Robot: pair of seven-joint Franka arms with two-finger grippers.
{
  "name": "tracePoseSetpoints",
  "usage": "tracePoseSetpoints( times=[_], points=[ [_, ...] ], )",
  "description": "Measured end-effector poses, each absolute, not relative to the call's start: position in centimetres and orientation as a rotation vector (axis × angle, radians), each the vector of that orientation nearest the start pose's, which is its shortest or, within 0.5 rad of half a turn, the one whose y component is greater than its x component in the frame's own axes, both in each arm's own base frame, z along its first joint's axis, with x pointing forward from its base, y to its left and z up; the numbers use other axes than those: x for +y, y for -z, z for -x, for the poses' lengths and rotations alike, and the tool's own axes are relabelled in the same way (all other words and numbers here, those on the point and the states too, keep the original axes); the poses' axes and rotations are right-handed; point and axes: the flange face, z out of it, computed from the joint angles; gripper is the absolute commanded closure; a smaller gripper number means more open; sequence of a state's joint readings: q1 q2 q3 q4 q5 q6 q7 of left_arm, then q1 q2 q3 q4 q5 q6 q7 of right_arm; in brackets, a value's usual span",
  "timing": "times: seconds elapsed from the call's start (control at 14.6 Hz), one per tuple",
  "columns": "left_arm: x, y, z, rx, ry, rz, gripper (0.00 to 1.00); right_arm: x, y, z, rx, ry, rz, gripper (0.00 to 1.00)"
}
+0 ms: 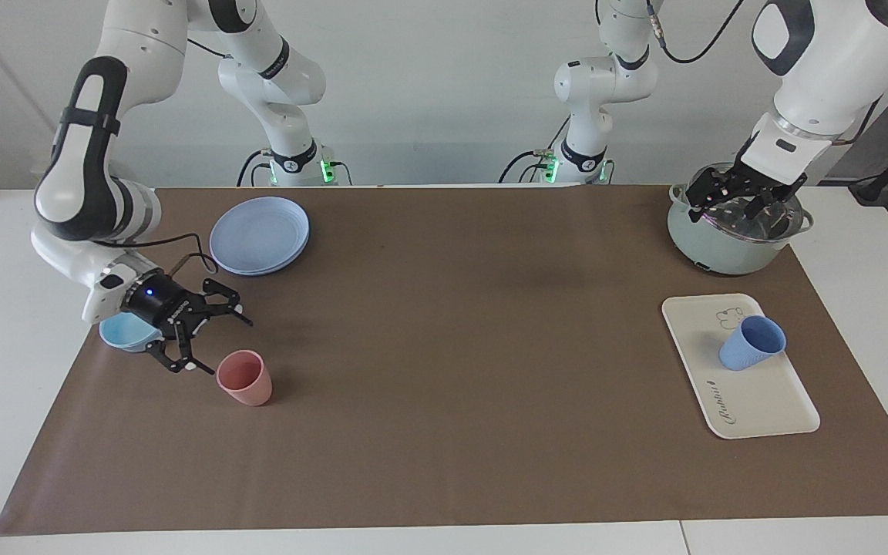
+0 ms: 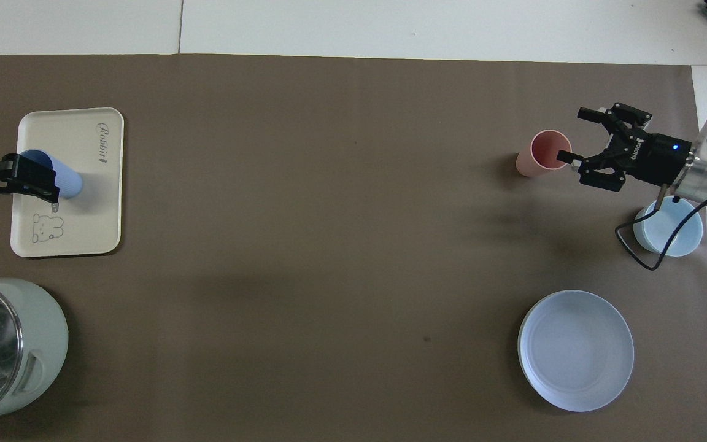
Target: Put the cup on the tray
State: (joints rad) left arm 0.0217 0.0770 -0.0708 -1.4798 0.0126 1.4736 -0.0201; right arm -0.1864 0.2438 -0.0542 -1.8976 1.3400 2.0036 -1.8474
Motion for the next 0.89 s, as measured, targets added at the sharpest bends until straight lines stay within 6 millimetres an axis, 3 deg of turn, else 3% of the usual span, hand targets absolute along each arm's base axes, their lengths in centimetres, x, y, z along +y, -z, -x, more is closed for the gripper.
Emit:
tracePoseSetpoints(
  times=[0.21,0.34,0.62,0.89],
  points=[
    [-2.5,-61.6,-56.8,0.042,-0.118,3.129,0.00,-8.0,-46.4,-61.2,-0.995,0.956,2.164,0.00],
    [-2.5,-61.9,-57.3,0.032,-0.053,3.133,0.00,-6.5,-49.0,-61.6,-1.060,0.810,2.312,0.00],
    [-2.5,-61.9,-58.1,0.017,0.036,3.135,0.00,-1.0,-52.4,-61.6,-0.981,0.556,2.623,0.00],
    [-2.3,-61.5,-58.2,0.009,0.040,3.135,0.00,1.6,-54.2,-60.1,-0.811,0.358,2.932,0.00]
  ],
)
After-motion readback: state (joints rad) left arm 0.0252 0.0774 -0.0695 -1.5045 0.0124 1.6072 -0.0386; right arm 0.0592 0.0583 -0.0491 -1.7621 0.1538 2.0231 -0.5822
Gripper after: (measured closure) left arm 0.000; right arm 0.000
